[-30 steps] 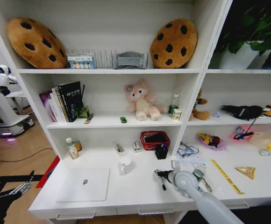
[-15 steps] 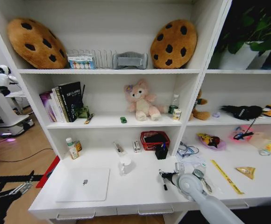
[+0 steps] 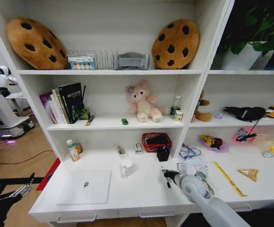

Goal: Organize the objects on the table.

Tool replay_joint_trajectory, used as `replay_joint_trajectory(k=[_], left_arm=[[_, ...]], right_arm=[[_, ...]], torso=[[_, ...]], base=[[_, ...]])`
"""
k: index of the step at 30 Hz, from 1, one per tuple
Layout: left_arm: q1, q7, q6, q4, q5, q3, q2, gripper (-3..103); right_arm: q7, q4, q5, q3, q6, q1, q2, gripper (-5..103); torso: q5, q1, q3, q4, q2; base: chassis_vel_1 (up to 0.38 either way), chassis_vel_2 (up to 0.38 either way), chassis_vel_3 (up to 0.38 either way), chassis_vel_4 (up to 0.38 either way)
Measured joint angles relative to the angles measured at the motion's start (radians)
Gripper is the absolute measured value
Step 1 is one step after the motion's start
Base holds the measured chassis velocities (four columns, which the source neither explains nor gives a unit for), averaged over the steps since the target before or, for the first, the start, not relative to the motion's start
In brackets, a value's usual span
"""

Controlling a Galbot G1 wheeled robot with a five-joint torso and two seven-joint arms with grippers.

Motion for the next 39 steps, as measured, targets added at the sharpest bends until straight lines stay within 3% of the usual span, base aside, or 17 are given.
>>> replay_joint_trajectory(k=[1,2,4,5,6,7,10,14,25,39], left_arm=[[0.0,0.0,0.0,0.0,0.0,0.0,0.0,100],[0.0,0.0,0.0,0.0,0.0,0.0,0.0,100],[0.0,0.0,0.0,0.0,0.0,0.0,0.0,100],[0.0,0.0,0.0,0.0,0.0,0.0,0.0,100],[0.0,0.0,0.0,0.0,0.0,0.0,0.0,100],[0.0,0.0,0.0,0.0,0.0,0.0,0.0,100],[0.0,0.0,0.0,0.0,0.0,0.0,0.0,100],[0.0,0.0,0.0,0.0,0.0,0.0,0.0,100],[0.0,0.0,0.0,0.0,0.0,0.0,0.0,100],[0.0,0.0,0.0,0.0,0.0,0.0,0.0,100]], right_arm=[[0.0,0.0,0.0,0.0,0.0,0.0,0.0,10],[-0.035,0.005,-0.067,0.01,0.04,-0.005,0.0,10],[-0.141,0.011,-0.291,0.045,0.196,-0.009,-0.003,10],[-0.141,0.011,-0.291,0.045,0.196,-0.009,-0.003,10],[-0.184,-0.009,-0.376,0.052,0.282,0.004,-0.003,10],[-0.184,-0.009,-0.376,0.052,0.282,0.004,-0.003,10],[-0.262,-0.139,-0.457,0.013,0.438,0.145,0.014,10],[-0.323,-0.295,-0.438,-0.047,0.521,0.28,0.041,10],[-0.348,-0.51,-0.447,-0.18,0.577,0.485,0.099,10],[-0.357,-0.565,-0.462,-0.179,0.611,0.451,0.135,10]], torso=[[0.0,0.0,0.0,0.0,0.0],[0.0,0.0,0.0,0.0,0.0],[-0.0002,0.0,0.0,-0.0001,0.0],[-0.0002,0.0,0.0,-0.0001,0.0],[-0.0001,0.0,0.0,-0.0001,0.0],[-0.0001,0.0,0.0,-0.0001,0.0],[-0.0001,0.0,0.0,0.0001,0.0],[-0.0002,0.0,0.0,0.0,0.0],[-0.0002,0.0,0.0,0.0003,0.0],[-0.0001,0.0,0.0,0.0,0.0]], base=[[0.0,0.0,0.0,0.0],[0.0,0.0,0.0,0.0],[0.0,0.0,0.0,0.0],[0.0,0.0,0.0,0.0],[0.0,0.0,0.0,0.0],[0.0,0.0,0.0,0.0],[0.0,0.0,0.0,0.0],[0.0,0.0,0.0,0.0],[0.0,0.0,0.0,0.0],[0.0,0.0,0.0,0.0]])
